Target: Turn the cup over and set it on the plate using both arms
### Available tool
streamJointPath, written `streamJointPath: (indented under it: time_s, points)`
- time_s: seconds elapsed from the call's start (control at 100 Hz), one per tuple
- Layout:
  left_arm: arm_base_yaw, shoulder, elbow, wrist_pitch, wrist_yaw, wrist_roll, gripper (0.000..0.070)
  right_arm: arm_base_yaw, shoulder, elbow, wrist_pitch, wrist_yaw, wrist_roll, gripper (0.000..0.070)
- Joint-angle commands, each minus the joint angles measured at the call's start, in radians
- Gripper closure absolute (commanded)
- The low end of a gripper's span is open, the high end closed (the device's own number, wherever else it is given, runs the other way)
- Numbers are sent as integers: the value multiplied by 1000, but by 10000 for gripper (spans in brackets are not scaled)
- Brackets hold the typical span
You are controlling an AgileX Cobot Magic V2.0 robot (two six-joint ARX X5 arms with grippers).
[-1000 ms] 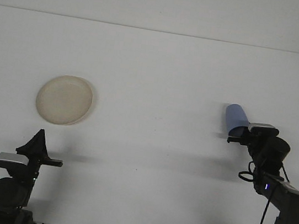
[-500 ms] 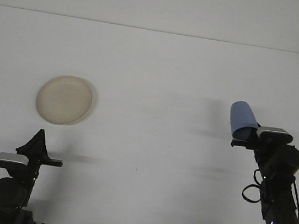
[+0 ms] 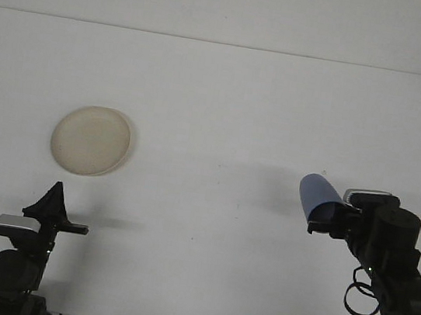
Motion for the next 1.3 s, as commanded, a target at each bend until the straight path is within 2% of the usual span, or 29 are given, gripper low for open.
streamJointPath:
  time_s: [0.0, 0.3, 0.45, 0.64, 0.95, 1.29]
  points:
    - [1, -2, -20, 10, -1, -2, 689, 43, 19, 56, -35, 6, 48, 699]
    - [1, -2, -20, 10, -1, -2, 689, 269, 204, 290, -269, 24, 170, 698]
    - [1, -2, -20, 10, -1, -2, 689, 356, 357, 394, -365, 29, 175, 697]
    - [1, -2, -20, 10, -1, -2, 689, 434, 562, 494, -428, 28, 154, 697]
    - [1, -2, -20, 10, -1, -2, 689, 513, 847, 669, -573, 29, 75, 697]
    - [1, -2, -20, 10, -1, -2, 689, 547, 980, 720, -628, 50, 39, 695]
